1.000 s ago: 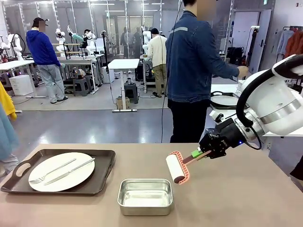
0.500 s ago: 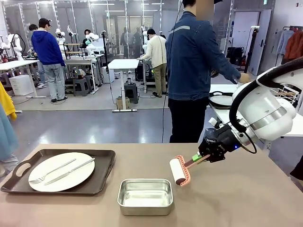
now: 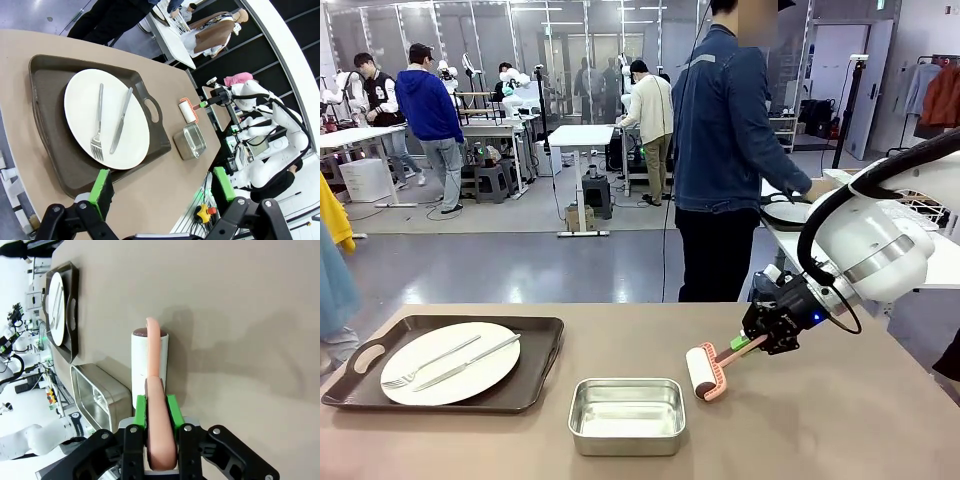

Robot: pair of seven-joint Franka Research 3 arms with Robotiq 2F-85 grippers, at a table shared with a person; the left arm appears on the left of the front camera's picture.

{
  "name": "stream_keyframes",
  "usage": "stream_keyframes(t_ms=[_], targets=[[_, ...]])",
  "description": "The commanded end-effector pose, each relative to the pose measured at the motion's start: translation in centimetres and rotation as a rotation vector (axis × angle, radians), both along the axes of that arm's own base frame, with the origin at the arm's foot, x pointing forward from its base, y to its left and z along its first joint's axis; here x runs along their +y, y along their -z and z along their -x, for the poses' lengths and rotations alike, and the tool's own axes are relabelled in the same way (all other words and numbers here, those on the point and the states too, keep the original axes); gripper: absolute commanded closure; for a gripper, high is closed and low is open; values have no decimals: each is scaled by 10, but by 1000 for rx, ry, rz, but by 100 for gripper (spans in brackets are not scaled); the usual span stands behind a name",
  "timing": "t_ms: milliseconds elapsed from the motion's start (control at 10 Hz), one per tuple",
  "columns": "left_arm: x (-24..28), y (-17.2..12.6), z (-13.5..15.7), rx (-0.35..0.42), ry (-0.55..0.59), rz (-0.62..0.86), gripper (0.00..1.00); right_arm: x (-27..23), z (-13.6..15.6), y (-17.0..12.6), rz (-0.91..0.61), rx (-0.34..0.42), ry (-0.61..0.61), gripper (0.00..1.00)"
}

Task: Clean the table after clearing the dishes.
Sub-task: When the left (or right) Handle tray is removed, use the left hand (or right hand) to clean the left (or right) side of the table with the Lint Roller.

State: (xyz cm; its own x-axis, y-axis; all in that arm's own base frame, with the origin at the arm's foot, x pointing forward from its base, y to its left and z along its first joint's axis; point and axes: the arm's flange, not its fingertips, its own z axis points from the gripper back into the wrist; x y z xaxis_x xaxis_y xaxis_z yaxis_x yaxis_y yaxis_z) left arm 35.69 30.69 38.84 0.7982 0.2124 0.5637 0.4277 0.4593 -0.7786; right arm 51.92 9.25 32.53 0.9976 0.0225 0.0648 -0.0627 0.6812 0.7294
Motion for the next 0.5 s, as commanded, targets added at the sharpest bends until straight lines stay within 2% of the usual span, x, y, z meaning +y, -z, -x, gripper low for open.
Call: stream_keyframes(t_ms=[0, 400], targets=[[2, -2, 3, -1, -1, -4, 0, -14, -8, 18, 103, 55, 22, 79], [2, -2, 3, -1, -1, -4, 0, -52, 0, 34, 163, 48, 66, 79]])
